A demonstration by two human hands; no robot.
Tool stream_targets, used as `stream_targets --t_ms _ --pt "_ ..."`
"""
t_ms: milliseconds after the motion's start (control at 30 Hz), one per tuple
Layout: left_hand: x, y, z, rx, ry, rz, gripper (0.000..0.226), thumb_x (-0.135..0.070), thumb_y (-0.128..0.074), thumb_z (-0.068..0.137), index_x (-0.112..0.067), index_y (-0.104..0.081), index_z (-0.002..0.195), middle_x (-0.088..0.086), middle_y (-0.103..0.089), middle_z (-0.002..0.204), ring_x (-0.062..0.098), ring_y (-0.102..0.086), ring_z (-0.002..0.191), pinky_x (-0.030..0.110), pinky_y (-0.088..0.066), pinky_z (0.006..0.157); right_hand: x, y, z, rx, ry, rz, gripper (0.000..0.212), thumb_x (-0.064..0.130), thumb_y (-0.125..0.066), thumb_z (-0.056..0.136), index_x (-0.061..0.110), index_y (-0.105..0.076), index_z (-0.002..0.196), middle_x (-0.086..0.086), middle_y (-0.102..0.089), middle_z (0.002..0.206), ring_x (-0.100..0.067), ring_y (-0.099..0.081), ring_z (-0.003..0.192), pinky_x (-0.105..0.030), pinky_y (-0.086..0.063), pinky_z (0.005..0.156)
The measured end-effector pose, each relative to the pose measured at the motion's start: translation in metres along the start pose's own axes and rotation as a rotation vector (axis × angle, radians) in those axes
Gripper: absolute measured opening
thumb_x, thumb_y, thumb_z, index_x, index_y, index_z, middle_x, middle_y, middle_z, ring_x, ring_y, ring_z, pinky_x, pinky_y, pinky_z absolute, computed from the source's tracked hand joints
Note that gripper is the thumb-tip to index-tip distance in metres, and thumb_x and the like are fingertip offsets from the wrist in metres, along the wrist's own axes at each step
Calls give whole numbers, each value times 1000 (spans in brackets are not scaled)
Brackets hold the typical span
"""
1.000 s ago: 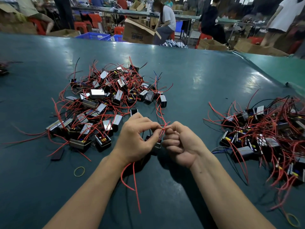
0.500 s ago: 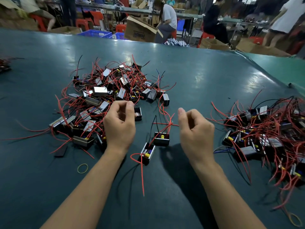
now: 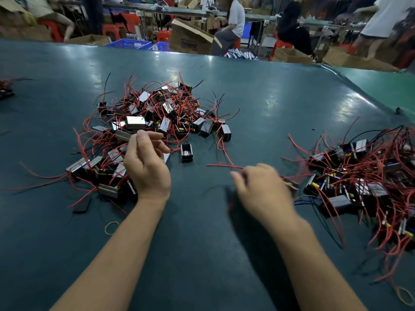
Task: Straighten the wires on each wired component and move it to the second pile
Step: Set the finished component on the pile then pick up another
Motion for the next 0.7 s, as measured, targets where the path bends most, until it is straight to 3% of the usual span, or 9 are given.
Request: stream_targets --t_ms 100,167,267,367,400,467,567,633,700 --pt "3 0 -3 104 -45 127 32 -24 -34 103 -16 -58 83 3 -57 66 9 -51 59 22 -39 54 -53 15 12 -49 -250 -32 29 30 -55 95 3 -65 100 -22 -65 105 -36 -58 104 -38 -45 83" --pt "7 -1 -6 207 -60 271 26 -25 -40 102 -19 -59 84 -1 -60 68 8 -53 61 23 -41 58 -69 19 15 -112 -299 58 27 22 -62 92 -1 -65 107 -23 -65 112 -37 -57 109 -39 -43 89" --pt "10 -2 -11 364 -151 535 8 -19 -59 94 -17 -63 88 -1 -63 75 13 -55 70 18 -40 64 -61 20 13 -263 -196 133 38 17 -69 89 -3 -62 120 -21 -63 120 -37 -54 116 -37 -37 100" --pt "15 -1 -13 461 -303 754 5 -12 -65 88 -10 -68 91 3 -66 89 23 -54 87 23 -37 80 -31 22 4 -521 42 323 20 18 -66 89 6 -69 105 -9 -69 101 -27 -63 95 -34 -45 88" --pt "16 -1 -13 488 -318 816 9 -14 -66 87 -10 -69 95 4 -66 95 24 -54 93 27 -38 85 -21 21 1 -513 100 448 13 20 -65 89 11 -71 96 -3 -70 91 -20 -65 84 -33 -51 79" --pt "20 -1 -13 554 -314 959 24 -21 -66 87 -12 -69 109 4 -65 112 26 -52 107 35 -37 93 -7 14 -2 -317 112 684 11 22 -64 90 18 -71 83 5 -70 76 -14 -66 70 -34 -56 69" --pt "22 -3 -15 615 -319 1103 37 -31 -63 88 -16 -66 122 1 -61 126 24 -45 121 38 -29 101 -11 -2 3 -8 -10 748 9 19 -65 92 17 -73 88 4 -72 79 -17 -70 77 -44 -59 76" --pt "19 -2 -14 569 -357 1068 32 -29 -64 87 -15 -69 116 1 -64 119 24 -48 117 38 -31 97 -23 -8 11 -43 -137 728 11 17 -64 92 14 -72 99 2 -73 91 -15 -69 87 -42 -56 87" --pt "16 1 -12 463 -396 1064 29 -26 -66 84 -14 -70 111 3 -66 113 26 -52 112 40 -35 95 -39 -6 17 -181 -255 665 16 18 -62 92 13 -71 105 1 -72 98 -11 -64 88 -30 -51 91"
Point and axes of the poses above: each hand's wrist, its own z-axis towards the middle knuckle, its own y-axis out of the back of the hand, x = y × z, the point moved 1 cm from there along z, towards the middle knuckle
